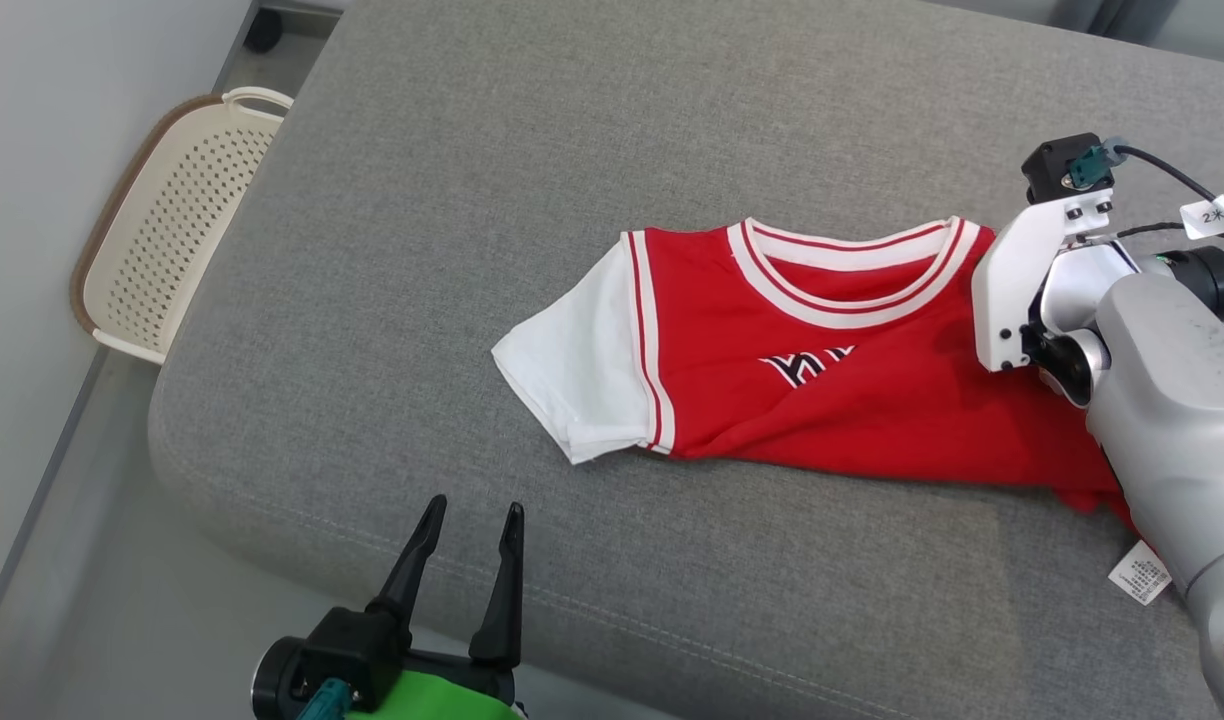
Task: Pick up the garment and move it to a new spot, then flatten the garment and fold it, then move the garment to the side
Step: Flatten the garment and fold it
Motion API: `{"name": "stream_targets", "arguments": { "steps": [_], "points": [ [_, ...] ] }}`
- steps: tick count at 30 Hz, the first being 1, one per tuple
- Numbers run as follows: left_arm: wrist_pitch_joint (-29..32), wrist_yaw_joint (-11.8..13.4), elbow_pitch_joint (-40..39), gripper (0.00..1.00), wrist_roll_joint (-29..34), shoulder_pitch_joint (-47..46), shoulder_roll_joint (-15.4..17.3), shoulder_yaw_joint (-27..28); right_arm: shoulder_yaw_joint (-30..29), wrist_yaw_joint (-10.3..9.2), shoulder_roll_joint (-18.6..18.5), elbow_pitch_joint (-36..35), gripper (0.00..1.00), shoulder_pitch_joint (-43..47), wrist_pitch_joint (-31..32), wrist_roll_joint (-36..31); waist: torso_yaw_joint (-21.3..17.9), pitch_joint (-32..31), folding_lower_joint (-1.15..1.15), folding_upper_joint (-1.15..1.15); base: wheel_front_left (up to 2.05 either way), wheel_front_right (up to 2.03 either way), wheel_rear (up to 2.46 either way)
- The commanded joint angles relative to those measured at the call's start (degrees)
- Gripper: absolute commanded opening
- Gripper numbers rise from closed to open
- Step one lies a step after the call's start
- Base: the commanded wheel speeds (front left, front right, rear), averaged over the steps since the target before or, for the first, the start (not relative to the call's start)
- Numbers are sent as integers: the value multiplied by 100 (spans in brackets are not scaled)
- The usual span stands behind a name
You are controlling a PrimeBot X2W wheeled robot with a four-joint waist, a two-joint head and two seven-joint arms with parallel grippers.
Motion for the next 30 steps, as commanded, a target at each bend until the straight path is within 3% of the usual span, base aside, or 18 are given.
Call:
{"name": "stream_targets", "arguments": {
  "steps": [1,14,15,30],
  "points": [
    [1,7,26,100,-5,-77,8,24,68,-7,-46,-19,0,-91,-71,54,-92,-108,0,0,0,0,0],
    [1,-85,152,100,112,131,15,176,548,-7,-175,-80,0,84,-298,583,-369,-687,0,0,0,0,0],
    [1,-96,148,100,116,141,17,180,558,-7,-174,-51,100,126,-293,644,-376,-708,0,0,0,0,0],
    [1,-173,101,100,215,159,27,143,644,-7,-331,438,100,-5,-603,678,-253,-543,0,0,0,0,0]
  ]
}}
